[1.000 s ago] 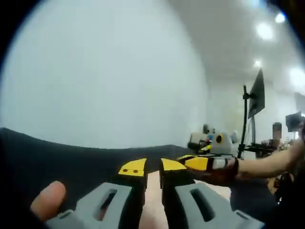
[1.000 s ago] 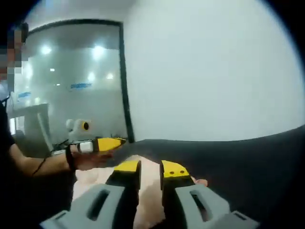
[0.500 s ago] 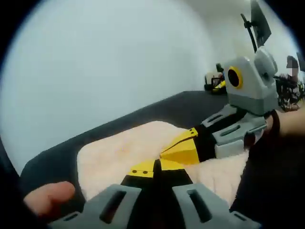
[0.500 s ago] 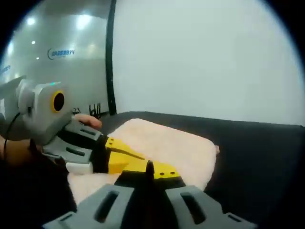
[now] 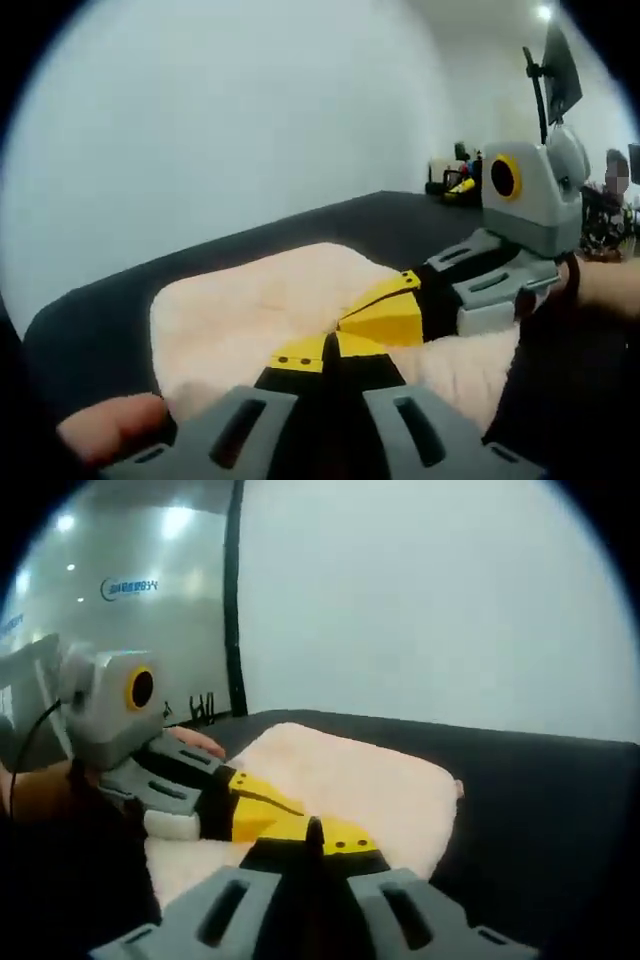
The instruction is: Fold the towel on the table until its edges align and the towel forms a compact rectangular stack.
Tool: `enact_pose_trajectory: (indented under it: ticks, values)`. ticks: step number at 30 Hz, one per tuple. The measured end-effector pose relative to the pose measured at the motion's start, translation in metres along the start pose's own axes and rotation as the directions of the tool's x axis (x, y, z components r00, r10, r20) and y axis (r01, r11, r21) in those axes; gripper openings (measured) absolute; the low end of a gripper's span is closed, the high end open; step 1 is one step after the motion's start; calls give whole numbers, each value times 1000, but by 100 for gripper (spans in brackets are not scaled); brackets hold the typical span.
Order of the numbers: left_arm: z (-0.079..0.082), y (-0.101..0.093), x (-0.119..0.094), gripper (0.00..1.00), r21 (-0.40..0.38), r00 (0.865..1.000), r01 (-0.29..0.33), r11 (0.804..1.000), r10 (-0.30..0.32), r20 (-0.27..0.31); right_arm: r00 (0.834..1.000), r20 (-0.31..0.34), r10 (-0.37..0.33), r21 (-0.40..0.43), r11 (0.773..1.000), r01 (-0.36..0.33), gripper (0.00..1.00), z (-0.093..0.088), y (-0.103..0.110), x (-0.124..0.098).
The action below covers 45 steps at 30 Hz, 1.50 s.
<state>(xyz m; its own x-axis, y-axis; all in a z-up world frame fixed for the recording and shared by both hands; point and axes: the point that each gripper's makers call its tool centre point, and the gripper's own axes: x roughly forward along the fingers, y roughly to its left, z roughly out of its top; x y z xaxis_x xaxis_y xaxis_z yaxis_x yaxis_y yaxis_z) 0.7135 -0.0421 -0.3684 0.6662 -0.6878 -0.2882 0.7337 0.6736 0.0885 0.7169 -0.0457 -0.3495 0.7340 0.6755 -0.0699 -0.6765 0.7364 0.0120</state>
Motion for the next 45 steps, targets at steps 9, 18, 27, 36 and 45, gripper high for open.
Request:
enact_pose_trajectory:
  ticks: [9,18,27,36,45]
  values:
    - [33,70,2,15,-138,957,-156,978,184,222,988,100,-118,274,958,86,36,17,-53,-4]
    - [-14,44,11,12,-148,991,-112,983,121,50,979,-110,-169,204,961,189,23,-22,-53,5]
    - [15,52,-7,15,-165,987,-81,983,102,123,985,79,-155,64,987,150,28,14,-48,-2]
    - [44,60,-84,34,-649,998,55,758,-30,50,979,-73,-191,462,864,202,46,16,-57,-58]
    - [-37,46,-99,55,-846,928,-107,522,-254,-274,918,-381,113,804,531,268,56,-18,-36,-86]
